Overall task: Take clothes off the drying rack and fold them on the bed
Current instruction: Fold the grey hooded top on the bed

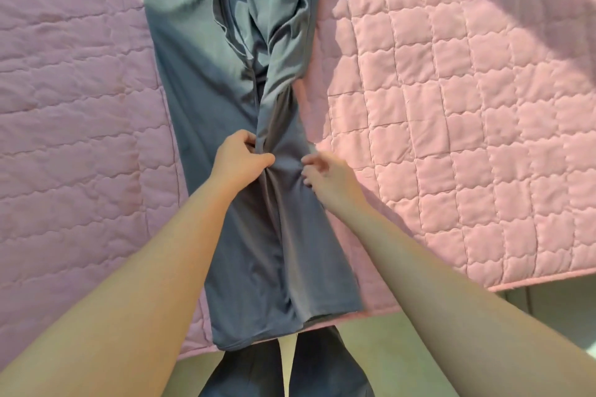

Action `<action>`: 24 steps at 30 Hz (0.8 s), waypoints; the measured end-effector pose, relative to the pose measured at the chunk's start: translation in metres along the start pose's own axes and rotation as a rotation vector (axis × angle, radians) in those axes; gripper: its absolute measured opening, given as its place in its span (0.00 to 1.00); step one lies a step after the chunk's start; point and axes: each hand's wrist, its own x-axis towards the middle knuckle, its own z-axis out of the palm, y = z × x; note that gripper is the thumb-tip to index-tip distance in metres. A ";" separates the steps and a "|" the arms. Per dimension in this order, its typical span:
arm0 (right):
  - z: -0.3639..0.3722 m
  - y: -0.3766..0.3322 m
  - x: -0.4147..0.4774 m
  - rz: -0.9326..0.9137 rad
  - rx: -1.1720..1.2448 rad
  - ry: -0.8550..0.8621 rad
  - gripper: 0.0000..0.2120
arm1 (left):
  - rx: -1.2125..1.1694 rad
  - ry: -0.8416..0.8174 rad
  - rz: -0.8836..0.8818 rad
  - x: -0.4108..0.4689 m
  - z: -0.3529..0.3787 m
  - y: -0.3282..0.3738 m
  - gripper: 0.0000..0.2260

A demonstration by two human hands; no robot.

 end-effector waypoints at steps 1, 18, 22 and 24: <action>-0.001 -0.013 0.020 0.027 0.079 0.034 0.08 | 0.011 -0.013 0.006 0.000 0.001 0.000 0.13; -0.042 -0.196 0.158 0.279 0.727 0.017 0.03 | -0.123 -0.343 0.096 0.002 0.001 -0.014 0.13; -0.033 -0.226 0.170 0.136 0.587 0.252 0.08 | -0.142 -0.332 0.115 -0.004 0.005 -0.016 0.12; -0.017 -0.237 0.174 -0.185 0.282 0.350 0.10 | -0.136 -0.325 0.116 -0.007 0.006 -0.017 0.11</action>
